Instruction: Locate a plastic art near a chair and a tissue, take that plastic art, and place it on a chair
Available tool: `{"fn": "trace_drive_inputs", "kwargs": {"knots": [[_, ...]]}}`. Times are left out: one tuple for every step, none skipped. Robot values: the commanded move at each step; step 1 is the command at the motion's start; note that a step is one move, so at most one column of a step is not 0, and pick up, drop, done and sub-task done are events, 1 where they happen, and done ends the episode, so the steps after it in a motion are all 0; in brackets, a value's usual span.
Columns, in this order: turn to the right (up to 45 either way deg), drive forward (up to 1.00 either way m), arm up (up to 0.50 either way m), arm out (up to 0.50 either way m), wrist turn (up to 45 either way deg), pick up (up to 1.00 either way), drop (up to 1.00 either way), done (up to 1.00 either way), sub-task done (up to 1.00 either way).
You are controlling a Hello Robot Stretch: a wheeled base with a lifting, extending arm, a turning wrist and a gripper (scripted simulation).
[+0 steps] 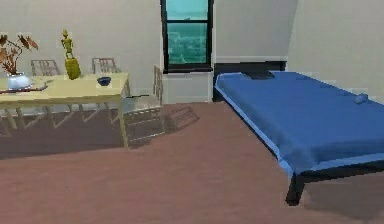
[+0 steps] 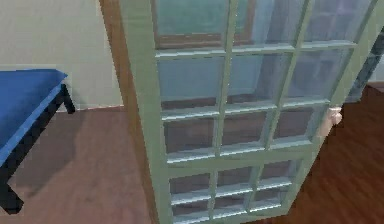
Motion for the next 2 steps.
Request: {"fn": "trace_drive_inputs", "kwargs": {"knots": [[-27.0,0.0,0.0,0.0,0.0,0.0,0.0,0.0,0.0],[0.0,0.45,0.0,0.0,0.0,0.0,0.0,0.0,0.0]]}}
